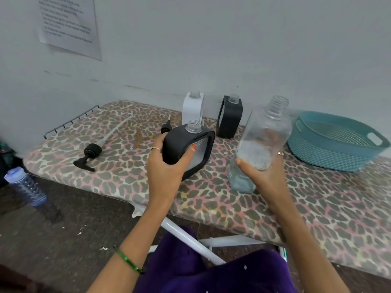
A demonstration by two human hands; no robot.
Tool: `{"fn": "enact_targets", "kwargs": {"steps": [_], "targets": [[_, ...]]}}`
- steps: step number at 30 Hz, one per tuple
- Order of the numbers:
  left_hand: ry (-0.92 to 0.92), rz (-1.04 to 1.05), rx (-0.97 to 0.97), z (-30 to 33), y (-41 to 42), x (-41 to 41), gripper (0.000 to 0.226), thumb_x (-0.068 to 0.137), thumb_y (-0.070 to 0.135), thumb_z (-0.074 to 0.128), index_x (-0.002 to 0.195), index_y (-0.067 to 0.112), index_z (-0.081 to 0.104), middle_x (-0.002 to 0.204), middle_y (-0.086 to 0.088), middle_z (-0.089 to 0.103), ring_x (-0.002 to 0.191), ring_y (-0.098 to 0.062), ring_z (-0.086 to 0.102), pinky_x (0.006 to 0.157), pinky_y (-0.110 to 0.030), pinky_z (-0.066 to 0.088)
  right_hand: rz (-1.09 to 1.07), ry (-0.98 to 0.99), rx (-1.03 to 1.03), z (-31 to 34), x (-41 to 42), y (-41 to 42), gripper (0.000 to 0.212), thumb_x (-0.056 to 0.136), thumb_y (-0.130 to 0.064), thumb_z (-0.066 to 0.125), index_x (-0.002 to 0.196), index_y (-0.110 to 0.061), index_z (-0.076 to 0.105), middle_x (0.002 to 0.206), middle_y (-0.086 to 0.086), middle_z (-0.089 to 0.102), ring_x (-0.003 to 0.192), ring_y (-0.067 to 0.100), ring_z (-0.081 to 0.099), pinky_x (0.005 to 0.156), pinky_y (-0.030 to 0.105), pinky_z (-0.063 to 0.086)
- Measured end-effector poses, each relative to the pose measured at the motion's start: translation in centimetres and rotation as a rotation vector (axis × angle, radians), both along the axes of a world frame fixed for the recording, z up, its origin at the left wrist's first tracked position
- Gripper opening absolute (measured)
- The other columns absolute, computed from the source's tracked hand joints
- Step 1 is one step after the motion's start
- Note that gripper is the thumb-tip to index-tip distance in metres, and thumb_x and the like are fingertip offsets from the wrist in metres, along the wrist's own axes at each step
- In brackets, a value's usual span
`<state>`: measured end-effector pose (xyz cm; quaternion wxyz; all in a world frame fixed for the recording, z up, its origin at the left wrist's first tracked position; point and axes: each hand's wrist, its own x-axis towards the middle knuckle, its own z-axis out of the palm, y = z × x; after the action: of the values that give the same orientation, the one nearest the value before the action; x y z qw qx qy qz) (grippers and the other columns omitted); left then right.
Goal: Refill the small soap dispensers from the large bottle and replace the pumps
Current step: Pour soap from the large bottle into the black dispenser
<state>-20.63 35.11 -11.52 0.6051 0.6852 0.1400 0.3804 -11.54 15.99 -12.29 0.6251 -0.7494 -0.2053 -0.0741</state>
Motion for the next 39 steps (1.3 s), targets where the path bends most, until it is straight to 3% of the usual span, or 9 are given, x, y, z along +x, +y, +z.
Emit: {"fn": "enact_targets", "kwargs": {"steps": [3, 7, 13, 15, 17, 20, 22, 27, 39], "targets": [[-0.005, 0.007, 0.001, -0.5, 0.1, 0.0, 0.054, 0.080, 0.030, 0.075, 0.127, 0.017, 0.053, 0.118, 0.006, 0.063, 0.108, -0.007, 0.060, 0.093, -0.033, 0.053, -0.003, -0.020, -0.001, 0.2, 0.1, 0.1, 0.073, 0.065, -0.035, 0.081, 0.124, -0.004, 0.053, 0.112, 0.006, 0.067, 0.103, 0.016, 0.067, 0.088, 0.035, 0.055], [0.012, 0.014, 0.054, -0.7, -0.1, 0.2, 0.054, 0.079, 0.029, 0.077, 0.125, 0.016, 0.053, 0.111, 0.008, 0.064, 0.101, -0.002, 0.061, 0.086, -0.021, 0.053, 0.016, -0.053, -0.060, 0.8, 0.3, 0.2, 0.078, 0.063, -0.043, 0.081, 0.124, -0.003, 0.053, 0.111, 0.004, 0.068, 0.101, 0.014, 0.067, 0.088, 0.035, 0.056], [0.003, 0.032, 0.117, -0.9, -0.1, 0.4, 0.049, 0.079, 0.022, 0.077, 0.120, 0.013, 0.051, 0.106, 0.014, 0.061, 0.097, 0.004, 0.060, 0.081, -0.010, 0.047, 0.028, -0.232, -0.228, 2.2, 0.0, 0.7, 0.073, 0.064, -0.035, 0.084, 0.123, -0.011, 0.049, 0.112, -0.016, 0.059, 0.103, -0.008, 0.057, 0.085, 0.009, 0.044], [0.002, 0.042, 0.143, -0.9, -0.1, 0.5, 0.047, 0.079, 0.023, 0.078, 0.117, 0.015, 0.051, 0.103, 0.014, 0.061, 0.095, 0.003, 0.060, 0.081, -0.011, 0.048, 0.026, -0.329, -0.322, 2.8, 0.2, 0.5, 0.077, 0.064, -0.034, 0.084, 0.128, -0.016, 0.045, 0.118, -0.018, 0.054, 0.110, -0.009, 0.052, 0.093, 0.013, 0.042], [0.003, 0.054, 0.168, -0.9, -0.1, 0.5, 0.047, 0.078, 0.024, 0.078, 0.115, 0.016, 0.051, 0.100, 0.014, 0.061, 0.094, 0.003, 0.060, 0.079, -0.009, 0.047, 0.020, -0.391, -0.432, 3.1, 0.8, 0.2, 0.087, 0.063, -0.036, 0.084, 0.136, -0.016, 0.040, 0.127, -0.008, 0.054, 0.118, 0.004, 0.051, 0.100, 0.026, 0.043], [0.001, 0.074, 0.209, -0.8, -0.1, 0.6, 0.045, 0.078, 0.025, 0.078, 0.111, 0.023, 0.048, 0.098, 0.019, 0.057, 0.093, 0.008, 0.057, 0.077, -0.006, 0.045, -0.011, -0.431, -0.575, 3.5, 1.5, -0.7, 0.102, 0.061, -0.045, 0.079, 0.146, -0.020, 0.029, 0.132, 0.004, 0.052, 0.116, 0.020, 0.052, 0.096, 0.040, 0.046], [-0.004, 0.077, 0.230, -0.9, -0.1, 0.6, 0.046, 0.078, 0.025, 0.079, 0.110, 0.025, 0.046, 0.097, 0.024, 0.055, 0.090, 0.012, 0.056, 0.077, -0.005, 0.044, -0.044, -0.455, -0.675, 3.8, 1.7, -1.3, 0.106, 0.059, -0.054, 0.073, 0.147, -0.027, 0.023, 0.126, 0.007, 0.053, 0.108, 0.024, 0.053, 0.090, 0.041, 0.048], [-0.031, 0.064, 0.305, -1.1, -0.2, 0.6, 0.050, 0.078, 0.024, 0.079, 0.119, 0.015, 0.051, 0.105, 0.008, 0.058, 0.095, 0.002, 0.055, 0.080, -0.007, 0.046, -0.088, -0.504, -0.837, 4.6, 1.8, -2.4, 0.108, 0.057, -0.060, 0.071, 0.148, -0.029, 0.020, 0.121, 0.012, 0.053, 0.106, 0.032, 0.052, 0.088, 0.050, 0.046], [-0.031, 0.054, 0.393, -1.3, -0.5, 0.6, 0.054, 0.078, 0.027, 0.078, 0.122, 0.010, 0.052, 0.107, 0.000, 0.061, 0.093, -0.004, 0.055, 0.077, -0.006, 0.044, -0.176, -0.719, -1.064, 6.2, 1.3, -3.0, 0.112, 0.052, -0.044, 0.084, 0.145, -0.014, 0.030, 0.109, 0.021, 0.055, 0.093, 0.041, 0.055, 0.078, 0.053, 0.045]]}}
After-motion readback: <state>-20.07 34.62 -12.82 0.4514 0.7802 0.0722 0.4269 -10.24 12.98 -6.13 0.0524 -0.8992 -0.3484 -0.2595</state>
